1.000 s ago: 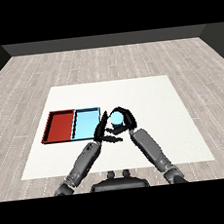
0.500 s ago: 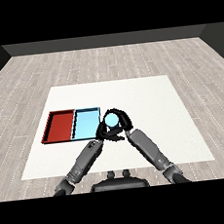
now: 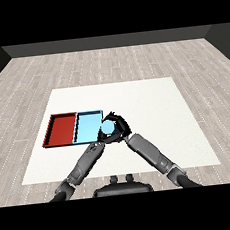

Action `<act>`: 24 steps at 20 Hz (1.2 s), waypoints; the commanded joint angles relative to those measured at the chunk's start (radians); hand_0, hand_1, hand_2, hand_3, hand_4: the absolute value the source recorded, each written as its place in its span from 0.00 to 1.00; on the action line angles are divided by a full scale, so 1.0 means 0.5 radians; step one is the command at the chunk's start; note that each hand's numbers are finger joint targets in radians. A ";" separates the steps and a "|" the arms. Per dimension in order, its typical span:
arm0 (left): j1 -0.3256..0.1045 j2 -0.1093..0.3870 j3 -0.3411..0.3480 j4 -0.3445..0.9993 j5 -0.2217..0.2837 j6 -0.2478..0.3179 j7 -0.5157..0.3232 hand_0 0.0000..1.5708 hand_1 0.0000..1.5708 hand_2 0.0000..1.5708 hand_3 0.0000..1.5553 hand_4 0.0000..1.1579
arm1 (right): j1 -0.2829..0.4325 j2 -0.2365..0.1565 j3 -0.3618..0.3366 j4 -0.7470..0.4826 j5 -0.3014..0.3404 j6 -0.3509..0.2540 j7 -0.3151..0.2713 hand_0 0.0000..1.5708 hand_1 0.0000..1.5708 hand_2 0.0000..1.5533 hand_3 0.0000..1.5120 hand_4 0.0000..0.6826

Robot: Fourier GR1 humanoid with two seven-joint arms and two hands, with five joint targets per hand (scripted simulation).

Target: Pick the blue can and put it in the blue box

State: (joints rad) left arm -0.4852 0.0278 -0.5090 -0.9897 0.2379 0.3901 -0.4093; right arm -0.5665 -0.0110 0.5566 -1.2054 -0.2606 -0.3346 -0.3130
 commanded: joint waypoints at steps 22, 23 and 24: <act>-0.034 -0.052 -0.074 0.022 0.305 0.237 0.021 0.94 0.94 0.93 0.88 0.52 | -0.056 0.020 0.123 0.117 -0.285 -0.034 -0.166 0.89 0.89 0.93 0.92 0.81; -0.002 -0.032 0.062 0.073 0.204 0.150 0.111 0.91 0.91 0.86 0.67 0.57 | -0.089 0.020 0.091 0.029 -0.349 0.037 -0.079 0.84 0.84 0.91 0.91 0.75; 0.080 -0.052 -0.062 -0.029 0.209 0.153 -0.114 0.91 0.91 0.86 0.64 0.59 | -0.036 0.020 0.072 0.014 -0.381 -0.020 -0.125 0.81 0.81 0.88 0.88 0.61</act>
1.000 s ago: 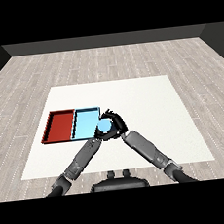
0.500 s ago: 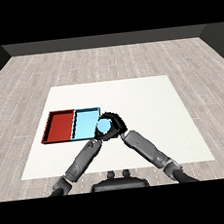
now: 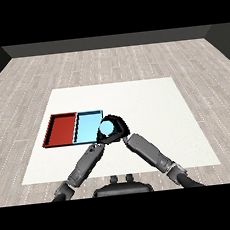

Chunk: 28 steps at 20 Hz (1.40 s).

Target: Pick the blue can and put it in the blue box

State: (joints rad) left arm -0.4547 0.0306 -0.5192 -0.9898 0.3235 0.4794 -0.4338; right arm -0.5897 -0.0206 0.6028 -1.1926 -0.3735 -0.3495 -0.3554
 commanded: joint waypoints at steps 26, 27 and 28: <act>0.017 -0.030 0.181 0.098 -0.154 -0.060 0.006 1.00 1.00 1.00 0.97 0.97 | 0.517 -0.083 -0.384 -0.702 0.127 0.320 0.326 0.00 0.00 0.00 0.00 0.00; -0.088 -0.061 0.207 0.362 -0.042 -0.106 -0.164 1.00 1.00 1.00 0.97 0.97 | 0.495 -0.120 -0.501 -0.571 0.037 0.436 0.224 0.00 0.00 0.00 0.00 0.00; -0.031 -0.047 0.141 0.102 -0.192 0.001 0.047 1.00 1.00 1.00 0.97 0.97 | 0.702 -0.163 -0.359 -0.945 0.105 0.324 0.370 0.00 0.00 0.00 0.00 0.00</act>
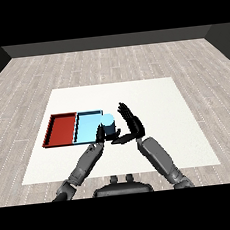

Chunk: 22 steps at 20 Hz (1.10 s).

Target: Pick the blue can and put it in the blue box

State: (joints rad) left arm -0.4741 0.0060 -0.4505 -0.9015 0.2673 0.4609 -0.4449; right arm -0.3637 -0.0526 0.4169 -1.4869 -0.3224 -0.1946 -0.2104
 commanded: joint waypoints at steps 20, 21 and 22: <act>-0.128 0.449 0.517 0.441 -0.091 -0.120 0.326 1.00 1.00 1.00 0.97 0.94 | 0.600 -0.269 -0.601 -0.526 -0.166 0.155 -0.080 0.00 0.00 0.00 0.00 0.00; -0.163 0.535 0.547 0.548 -0.099 -0.143 0.340 1.00 1.00 1.00 0.97 0.93 | 0.565 -0.296 -0.666 -0.448 -0.197 0.209 -0.140 0.00 0.00 0.00 0.00 0.00; -0.213 0.507 0.582 0.646 -0.084 -0.188 0.334 1.00 1.00 1.00 0.97 0.94 | 0.628 -0.259 -0.602 -0.540 -0.131 0.143 -0.113 0.00 0.00 0.00 0.00 0.00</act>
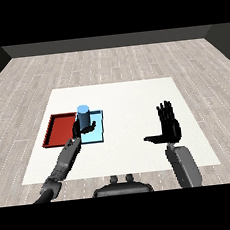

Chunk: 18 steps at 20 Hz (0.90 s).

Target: Pick the blue can and put it in the blue box

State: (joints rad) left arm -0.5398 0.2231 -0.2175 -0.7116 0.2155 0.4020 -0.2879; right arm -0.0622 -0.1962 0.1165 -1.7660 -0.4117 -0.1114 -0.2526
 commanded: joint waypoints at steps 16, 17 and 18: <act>-0.557 -0.088 0.029 1.288 -0.333 0.088 0.413 0.88 0.88 0.83 0.64 0.76 | -0.146 0.050 -0.171 0.412 -0.028 0.078 -0.044 0.00 0.00 0.00 0.00 0.00; -0.489 -0.088 0.073 1.290 -0.295 0.008 0.329 0.92 0.92 0.86 0.64 0.74 | -0.152 0.097 -0.170 0.503 -0.011 0.071 -0.111 0.00 0.00 0.00 0.00 0.00; -0.467 -0.065 0.066 1.316 -0.305 -0.036 0.335 0.94 0.94 0.90 0.57 0.75 | -0.064 0.088 -0.145 0.485 0.003 0.142 -0.188 0.00 0.00 0.00 0.00 0.00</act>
State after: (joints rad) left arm -0.8009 0.2194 -0.1812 -0.1258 0.0781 0.4096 -0.1257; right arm -0.1172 -0.1642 0.0434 -1.5613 -0.4155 -0.0691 -0.3006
